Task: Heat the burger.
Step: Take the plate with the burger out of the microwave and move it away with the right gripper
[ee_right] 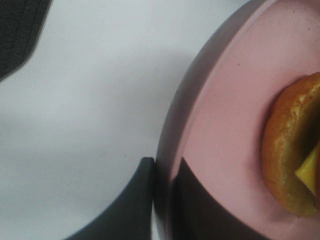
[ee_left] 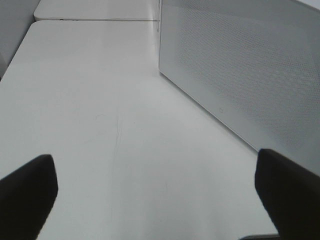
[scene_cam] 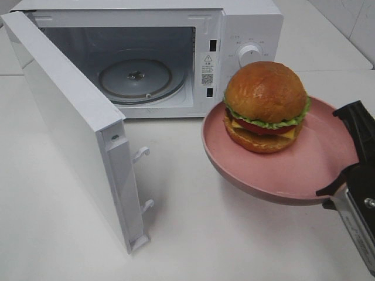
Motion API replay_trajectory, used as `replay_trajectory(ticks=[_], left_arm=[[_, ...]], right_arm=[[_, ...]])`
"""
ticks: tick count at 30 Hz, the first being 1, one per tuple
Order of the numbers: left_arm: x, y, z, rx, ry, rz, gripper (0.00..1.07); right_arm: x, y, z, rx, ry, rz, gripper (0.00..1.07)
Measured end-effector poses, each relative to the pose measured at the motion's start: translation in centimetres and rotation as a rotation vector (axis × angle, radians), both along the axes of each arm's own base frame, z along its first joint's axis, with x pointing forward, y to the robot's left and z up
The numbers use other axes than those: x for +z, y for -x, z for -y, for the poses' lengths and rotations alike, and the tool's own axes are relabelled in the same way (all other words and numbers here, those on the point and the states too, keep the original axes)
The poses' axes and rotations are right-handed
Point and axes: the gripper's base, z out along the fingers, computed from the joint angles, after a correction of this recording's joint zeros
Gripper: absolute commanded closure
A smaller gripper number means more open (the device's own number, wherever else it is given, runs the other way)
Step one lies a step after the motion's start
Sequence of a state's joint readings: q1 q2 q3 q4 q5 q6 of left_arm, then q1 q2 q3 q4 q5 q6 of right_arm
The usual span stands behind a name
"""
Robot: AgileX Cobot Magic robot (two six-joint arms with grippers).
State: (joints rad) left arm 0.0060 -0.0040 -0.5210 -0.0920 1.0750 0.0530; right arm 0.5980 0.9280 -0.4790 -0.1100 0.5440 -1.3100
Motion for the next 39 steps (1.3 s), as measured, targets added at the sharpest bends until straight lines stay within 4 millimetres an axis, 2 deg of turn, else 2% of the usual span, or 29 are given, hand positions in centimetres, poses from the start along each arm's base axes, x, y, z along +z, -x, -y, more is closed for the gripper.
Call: replay_trajectory(ticks=[6,14,39], left_arm=[[0.0,0.0,0.0,0.000,0.000,0.000,0.07],[0.0,0.0,0.0,0.000,0.000,0.000,0.07],[0.0,0.0,0.0,0.000,0.000,0.000,0.07]], right_arm=[[0.3,1.0,1.4,-0.156,-0.019,-0.011,1.03],[0.2,1.3,2.4,-0.350,-0.018,-0.051,1.03],[0.3,0.9,4.2,-0.899,-0.125,-0.016,1.03]])
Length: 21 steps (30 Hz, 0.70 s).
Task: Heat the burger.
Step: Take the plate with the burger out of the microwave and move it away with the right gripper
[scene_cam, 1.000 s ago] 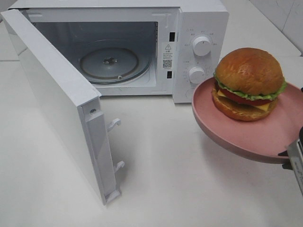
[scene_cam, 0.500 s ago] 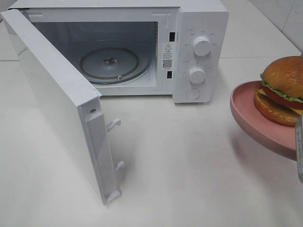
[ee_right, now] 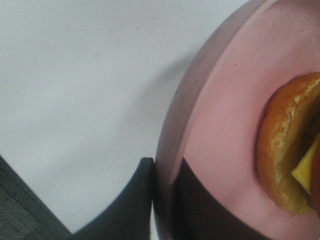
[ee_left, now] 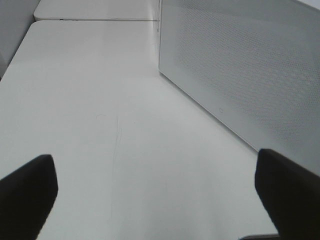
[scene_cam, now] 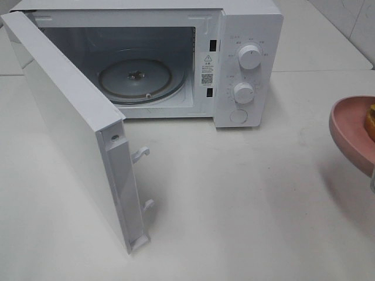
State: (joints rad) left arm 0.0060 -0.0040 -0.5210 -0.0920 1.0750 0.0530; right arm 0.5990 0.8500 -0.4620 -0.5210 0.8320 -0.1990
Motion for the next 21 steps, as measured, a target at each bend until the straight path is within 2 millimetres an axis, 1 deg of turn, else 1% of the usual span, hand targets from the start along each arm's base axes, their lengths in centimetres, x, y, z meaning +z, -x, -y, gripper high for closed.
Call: replay_trajectory(ticks=[1,2,3,4,6,7,8,10,12,15,16,18,20,21], left_arm=[[0.0,0.0,0.0,0.000,0.000,0.000,0.07],[0.0,0.0,0.0,0.000,0.000,0.000,0.07],[0.0,0.0,0.0,0.000,0.000,0.000,0.07],[0.0,0.0,0.0,0.000,0.000,0.000,0.07],[0.0,0.0,0.0,0.000,0.000,0.000,0.07],[0.0,0.0,0.0,0.000,0.000,0.000,0.07],[0.0,0.0,0.0,0.000,0.000,0.000,0.07],[0.0,0.0,0.0,0.000,0.000,0.000,0.07],[0.0,0.0,0.0,0.000,0.000,0.000,0.07],[0.0,0.0,0.0,0.000,0.000,0.000,0.07],[0.0,0.0,0.0,0.000,0.000,0.000,0.07],[0.0,0.0,0.0,0.000,0.000,0.000,0.07],[0.0,0.0,0.0,0.000,0.000,0.000,0.07],[0.0,0.0,0.0,0.000,0.000,0.000,0.07]], right_arm=[[0.0,0.0,0.0,0.000,0.000,0.000,1.03],[-0.2,-0.2,0.1,-0.065,0.006,-0.002,1.03],[-0.3,-0.4,0.2,-0.100,0.008,-0.004,1.03],[-0.3,-0.4,0.2,-0.100,0.008,-0.004,1.03],[-0.8,-0.8,0.3,-0.200,0.022,-0.007,1.03],[-0.8,-0.8,0.3,-0.200,0.022,-0.007,1.03],[-1.1,-1.2,0.3,-0.274,0.021,0.001,1.03],[-1.2,-1.4,0.2,-0.301,0.024,0.003,1.03],[-1.9,-2.2,0.1,-0.424,0.014,0.040,1.03],[-2.0,-2.4,0.1,-0.447,0.008,0.049,1.02],[-2.4,-2.8,-0.1,-0.509,-0.008,0.064,1.02],[-2.6,-2.9,-0.2,-0.535,-0.013,0.066,1.02],[-3.3,-3.4,-0.5,-0.632,-0.044,0.079,1.02],[-3.3,-3.4,-0.5,-0.632,-0.044,0.079,1.02]])
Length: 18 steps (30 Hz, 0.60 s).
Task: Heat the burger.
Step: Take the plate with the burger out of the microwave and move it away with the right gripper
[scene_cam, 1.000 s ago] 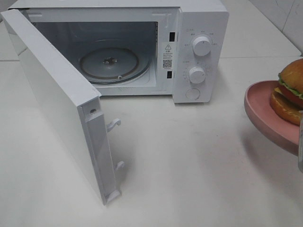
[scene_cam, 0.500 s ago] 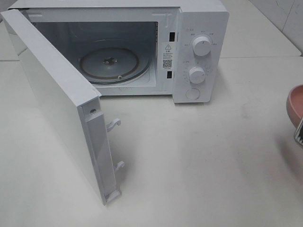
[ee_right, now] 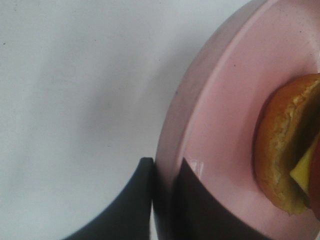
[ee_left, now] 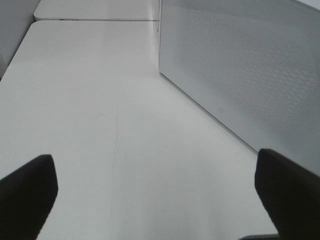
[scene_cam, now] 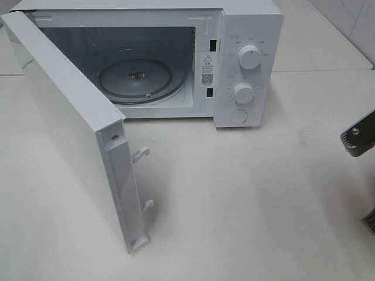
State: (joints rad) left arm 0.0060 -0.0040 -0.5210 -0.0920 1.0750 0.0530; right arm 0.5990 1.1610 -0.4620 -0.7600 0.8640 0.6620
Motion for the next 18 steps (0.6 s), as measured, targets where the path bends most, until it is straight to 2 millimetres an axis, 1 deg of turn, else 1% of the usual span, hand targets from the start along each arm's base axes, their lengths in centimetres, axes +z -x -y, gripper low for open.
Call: replay_trajectory(ticks=[2,5,6,8,9,10,12,13,14,16,18], left_arm=[[0.0,0.0,0.0,0.000,0.000,0.000,0.07],[0.0,0.0,0.0,0.000,0.000,0.000,0.07],[0.0,0.0,0.0,0.000,0.000,0.000,0.07],[0.0,0.0,0.0,0.000,0.000,0.000,0.07],[0.0,0.0,0.0,0.000,0.000,0.000,0.07],[0.0,0.0,0.0,0.000,0.000,0.000,0.07],[0.0,0.0,0.0,0.000,0.000,0.000,0.07],[0.0,0.0,0.0,0.000,0.000,0.000,0.07],[0.0,0.0,0.0,0.000,0.000,0.000,0.07],[0.0,0.0,0.0,0.000,0.000,0.000,0.07],[0.0,0.0,0.0,0.000,0.000,0.000,0.07]], right_arm=[[-1.0,-0.5,-0.4,-0.112,-0.028,0.017,1.02],[-1.3,-0.7,-0.5,-0.142,-0.034,0.024,1.02],[-2.0,-1.0,-0.6,-0.202,-0.039,0.035,1.02],[-2.3,-1.2,-0.7,-0.227,-0.039,0.039,1.02],[-2.9,-1.4,-0.8,-0.259,-0.035,0.047,1.01],[-3.5,-1.7,-1.0,-0.271,-0.029,0.046,1.01],[-3.9,-1.9,-1.1,-0.270,-0.024,0.043,1.01],[-4.6,-2.2,-1.3,-0.266,-0.015,0.027,1.01],[-4.6,-2.2,-1.3,-0.266,-0.015,0.027,1.01],[-5.8,-2.6,-1.7,-0.249,-0.009,0.005,1.01],[-6.2,-2.7,-1.8,-0.242,-0.006,-0.003,1.01]])
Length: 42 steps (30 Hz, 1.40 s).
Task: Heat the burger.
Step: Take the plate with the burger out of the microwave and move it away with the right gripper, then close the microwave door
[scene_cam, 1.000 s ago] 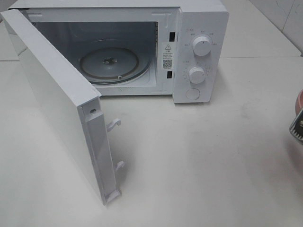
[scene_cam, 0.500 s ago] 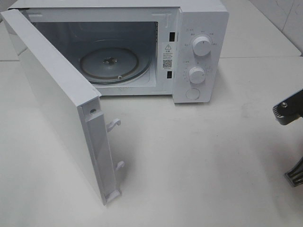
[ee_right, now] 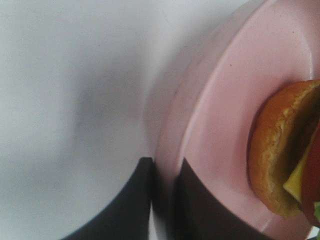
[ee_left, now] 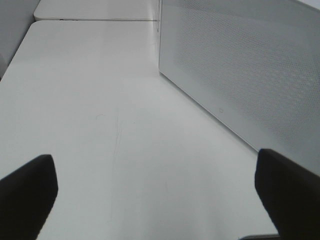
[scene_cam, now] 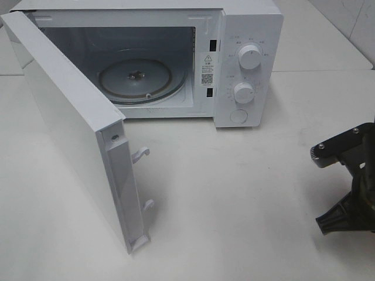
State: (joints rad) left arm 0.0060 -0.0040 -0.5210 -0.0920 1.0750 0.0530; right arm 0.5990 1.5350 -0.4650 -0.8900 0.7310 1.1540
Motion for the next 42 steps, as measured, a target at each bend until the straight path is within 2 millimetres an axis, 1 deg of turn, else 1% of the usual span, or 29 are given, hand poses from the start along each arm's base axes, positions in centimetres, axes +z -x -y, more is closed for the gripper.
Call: replay_trajectory(ticks=[1,3,4,5,7,9,10,11,14,18,20,21,22,24,25,26,27,30,37,40,42], left_arm=[[0.0,0.0,0.0,0.000,0.000,0.000,0.07],[0.0,0.0,0.0,0.000,0.000,0.000,0.07],[0.0,0.0,0.0,0.000,0.000,0.000,0.07],[0.0,0.0,0.0,0.000,0.000,0.000,0.07],[0.0,0.0,0.0,0.000,0.000,0.000,0.07],[0.0,0.0,0.0,0.000,0.000,0.000,0.07],[0.0,0.0,0.0,0.000,0.000,0.000,0.07],[0.0,0.0,0.0,0.000,0.000,0.000,0.07],[0.0,0.0,0.0,0.000,0.000,0.000,0.07],[0.0,0.0,0.0,0.000,0.000,0.000,0.07],[0.0,0.0,0.0,0.000,0.000,0.000,0.07],[0.0,0.0,0.0,0.000,0.000,0.000,0.07],[0.0,0.0,0.0,0.000,0.000,0.000,0.07],[0.0,0.0,0.0,0.000,0.000,0.000,0.07],[0.0,0.0,0.0,0.000,0.000,0.000,0.07],[0.0,0.0,0.0,0.000,0.000,0.000,0.07],[0.0,0.0,0.0,0.000,0.000,0.000,0.07],[0.0,0.0,0.0,0.000,0.000,0.000,0.07],[0.0,0.0,0.0,0.000,0.000,0.000,0.07],[0.0,0.0,0.0,0.000,0.000,0.000,0.07],[0.0,0.0,0.0,0.000,0.000,0.000,0.07]], right_arm=[[0.0,0.0,0.0,0.000,0.000,0.000,1.01],[-1.6,-0.4,-0.4,0.014,0.011,-0.031,1.01],[-1.6,-0.4,-0.4,0.014,0.011,-0.031,1.01],[-2.3,-0.6,-0.4,0.022,0.024,-0.044,1.01],[-2.6,-0.6,-0.4,0.025,0.035,-0.051,1.01],[-3.3,-0.7,-0.4,0.030,0.061,-0.071,1.01],[-3.3,-0.7,-0.4,0.030,0.061,-0.071,1.01],[-3.8,-0.8,-0.4,0.029,0.077,-0.082,1.00],[-4.2,-0.8,-0.3,0.028,0.093,-0.090,0.99],[-4.4,-0.8,-0.2,0.023,0.105,-0.090,0.96],[-4.4,-0.9,-0.2,0.024,0.110,-0.090,0.91],[-4.4,-0.9,-0.2,0.024,0.110,-0.090,0.91],[-4.4,-0.8,-0.2,0.023,0.111,-0.090,0.86],[-4.4,-0.8,-0.2,0.023,0.111,-0.090,0.84],[-4.4,-0.8,-0.2,0.023,0.111,-0.090,0.80],[-4.4,-0.8,-0.2,0.023,0.111,-0.090,0.80],[-4.4,-0.8,-0.2,0.023,0.111,-0.090,0.75],[-4.4,-0.8,-0.2,0.023,0.111,-0.090,0.71],[-4.3,-0.9,-0.3,0.018,0.112,-0.094,0.71],[-3.7,-1.2,-0.6,0.021,0.098,-0.093,0.71],[-2.7,-1.7,-0.8,0.031,0.098,-0.082,0.71]])
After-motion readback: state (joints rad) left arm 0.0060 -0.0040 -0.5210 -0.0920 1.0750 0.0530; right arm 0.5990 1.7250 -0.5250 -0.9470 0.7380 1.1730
